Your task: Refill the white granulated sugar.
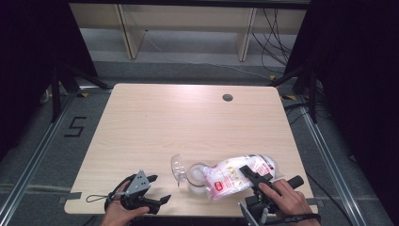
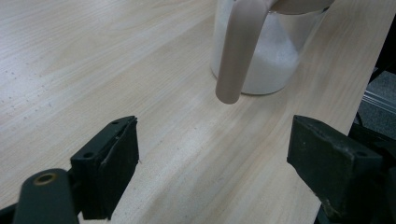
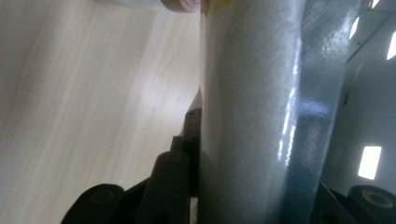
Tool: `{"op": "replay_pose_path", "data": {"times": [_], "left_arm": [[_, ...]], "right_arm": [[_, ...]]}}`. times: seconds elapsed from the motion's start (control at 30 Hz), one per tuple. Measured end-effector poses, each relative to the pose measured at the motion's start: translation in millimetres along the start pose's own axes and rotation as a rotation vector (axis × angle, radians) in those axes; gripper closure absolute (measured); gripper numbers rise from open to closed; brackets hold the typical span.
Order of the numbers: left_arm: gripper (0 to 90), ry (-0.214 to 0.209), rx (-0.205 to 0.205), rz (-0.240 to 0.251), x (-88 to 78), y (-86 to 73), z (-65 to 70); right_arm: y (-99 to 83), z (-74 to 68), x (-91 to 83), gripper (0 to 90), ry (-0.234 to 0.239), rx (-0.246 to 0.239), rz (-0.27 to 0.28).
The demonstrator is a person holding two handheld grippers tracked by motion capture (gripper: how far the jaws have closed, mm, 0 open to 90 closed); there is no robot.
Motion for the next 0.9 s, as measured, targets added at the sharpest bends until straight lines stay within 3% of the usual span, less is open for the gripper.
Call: {"op": "replay_pose_path", "data": {"times": [0.07, 0.1, 0.2, 0.23, 0.4, 0.43, 0.53, 0.57, 0.6, 0.63, 0.67, 0.77, 0.8, 0.83, 0.87, 0.9], "left_arm": [[16.2, -0.003, -0.001, 0.004, -0.2, 0.3, 0.3], [16.1, -0.008, -0.001, 0.007, 0.1, 0.5, 0.5], [16.2, -0.008, -0.001, 0.007, 0.0, 0.5, 0.5], [16.2, -0.005, -0.002, 0.005, -0.2, 0.4, 0.4], [16.2, -0.006, 0.002, 0.005, 0.1, 0.1, -0.4], [16.2, -0.006, -0.002, 0.007, 0.1, 0.4, -0.3], [16.2, -0.008, -0.003, 0.009, -0.2, 0.7, -0.5], [16.2, -0.007, -0.003, 0.011, -0.2, 0.8, -0.6], [16.2, -0.008, -0.006, 0.01, -0.1, 0.8, -0.5], [16.2, -0.008, -0.006, 0.01, 0.0, 0.7, -0.5], [16.2, -0.01, -0.005, 0.01, 0.2, 0.8, -0.3], [16.2, -0.01, -0.005, 0.01, 0.2, 0.8, -0.3], [16.2, -0.009, -0.005, 0.01, 0.0, 0.8, -0.4], [16.2, -0.008, -0.007, 0.011, -0.1, 0.8, -0.5], [16.2, -0.008, -0.007, 0.011, -0.1, 0.9, -0.5], [16.2, -0.007, 0.001, 0.011, -0.3, 1.0, -0.7]], "right_arm": [[0.6, 1.6, 0.4, 78.5, -0.007, 0.007, 0.025], [0.1, -0.3, 0.3, 79.1, 0.008, 0.041, 0.033], [1.8, 1.0, 0.3, 79.4, 0.0, 0.033, 0.052], [1.6, -2.7, -0.3, 79.6, 0.029, 0.07, 0.045], [3.3, -0.4, 0.8, 79.7, 0.02, 0.085, 0.081], [2.5, -3.0, 1.6, 79.8, 0.038, 0.124, 0.091], [2.3, -2.4, 3.7, 79.8, 0.038, 0.136, 0.12], [0.4, -7.1, 4.2, 79.8, 0.062, 0.197, 0.114], [0.8, -3.4, 5.7, 79.9, 0.044, 0.175, 0.138], [-0.1, -4.3, 6.5, 79.9, 0.055, 0.182, 0.146], [-2.7, -12.1, 5.7, 79.9, 0.091, 0.288, 0.125], [-1.8, -8.0, 10.9, 80.2, 0.09, 0.303, 0.218], [-1.8, -8.0, 10.9, 80.2, 0.09, 0.303, 0.218], [-4.7, -12.1, 12.8, 80.3, 0.118, 0.379, 0.223], [-4.7, -12.1, 12.8, 80.3, 0.118, 0.379, 0.223], [-6.4, -11.9, 15.6, 80.4, 0.13, 0.41, 0.254]]}}
Point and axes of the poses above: each handheld gripper's, and its own axes: x roughly forward along the jaws, y roughly out of its top, z roughly to its right, the point moved 8 cm from there along x, roughly forward along the jaws, and after that the axes turned 11 degrees about -z, right-handed, at the moved point
